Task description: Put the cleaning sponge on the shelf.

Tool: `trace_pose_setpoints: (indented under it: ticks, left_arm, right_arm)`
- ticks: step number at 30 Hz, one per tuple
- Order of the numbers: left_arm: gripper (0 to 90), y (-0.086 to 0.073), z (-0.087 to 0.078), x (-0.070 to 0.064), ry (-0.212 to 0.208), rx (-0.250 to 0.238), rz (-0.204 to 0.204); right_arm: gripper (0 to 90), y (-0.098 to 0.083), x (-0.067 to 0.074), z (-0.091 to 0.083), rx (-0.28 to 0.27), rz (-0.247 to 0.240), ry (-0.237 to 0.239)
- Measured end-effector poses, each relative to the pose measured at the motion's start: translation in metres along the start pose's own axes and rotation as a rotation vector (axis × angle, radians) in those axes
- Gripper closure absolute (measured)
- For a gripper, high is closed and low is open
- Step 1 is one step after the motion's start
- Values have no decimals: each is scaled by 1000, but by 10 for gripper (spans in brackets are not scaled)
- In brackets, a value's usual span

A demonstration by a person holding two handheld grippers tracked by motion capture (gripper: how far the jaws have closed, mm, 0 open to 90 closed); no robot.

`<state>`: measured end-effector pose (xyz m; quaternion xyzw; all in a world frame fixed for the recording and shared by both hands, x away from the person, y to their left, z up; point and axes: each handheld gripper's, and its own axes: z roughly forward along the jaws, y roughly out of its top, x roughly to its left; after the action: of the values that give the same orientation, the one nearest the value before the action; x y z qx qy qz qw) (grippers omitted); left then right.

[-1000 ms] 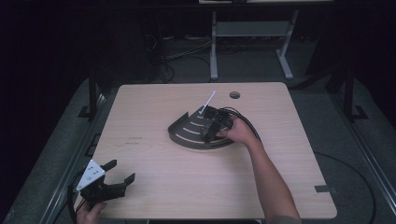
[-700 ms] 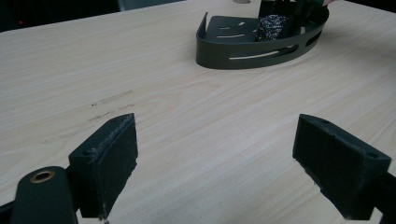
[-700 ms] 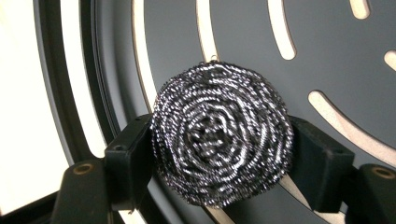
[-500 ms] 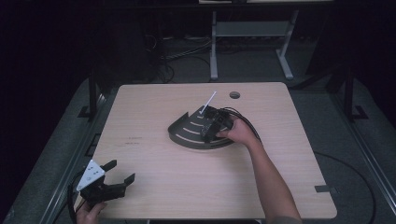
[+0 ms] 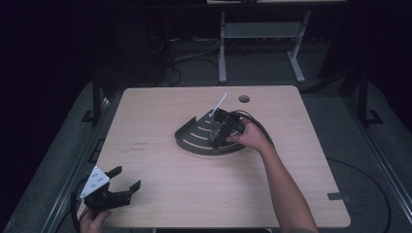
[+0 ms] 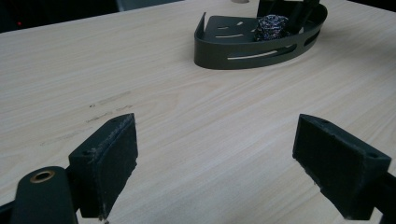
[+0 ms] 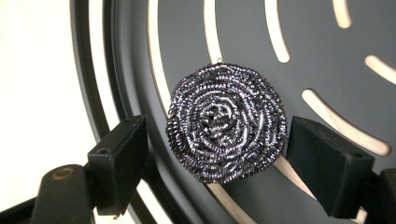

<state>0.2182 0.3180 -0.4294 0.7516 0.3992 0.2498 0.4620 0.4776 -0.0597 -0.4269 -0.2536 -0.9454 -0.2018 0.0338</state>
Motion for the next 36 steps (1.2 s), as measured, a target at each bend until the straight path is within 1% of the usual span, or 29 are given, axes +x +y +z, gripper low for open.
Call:
trace_pose_setpoints:
  ticks: [9,13,18,25,31,33,36]
  left_arm:
    - [132,1,1,-1,-2,-3,-4]
    - [133,1,1,-1,-3,-1,4]
    - [133,1,1,-2,-3,1,3]
    - [133,1,1,-2,-1,4,2]
    - [133,1,0,-2,2,3,3]
    - [133,1,0,-2,1,1,4]
    - [133,1,1,-3,0,4,5]
  right_arm:
    - [197,-4,5,-15,-24,-13,-16]
    - [195,-6,7,-22,-33,-18,-23]
    - [194,-8,10,-31,-45,-19,-34]
    - [193,-12,16,-36,-50,-39,-39]
    - [193,-17,19,-40,-60,-42,-38]
    - [193,-19,20,-41,-56,-38,-37]
    - [192,-22,21,-44,-66,-44,-35]
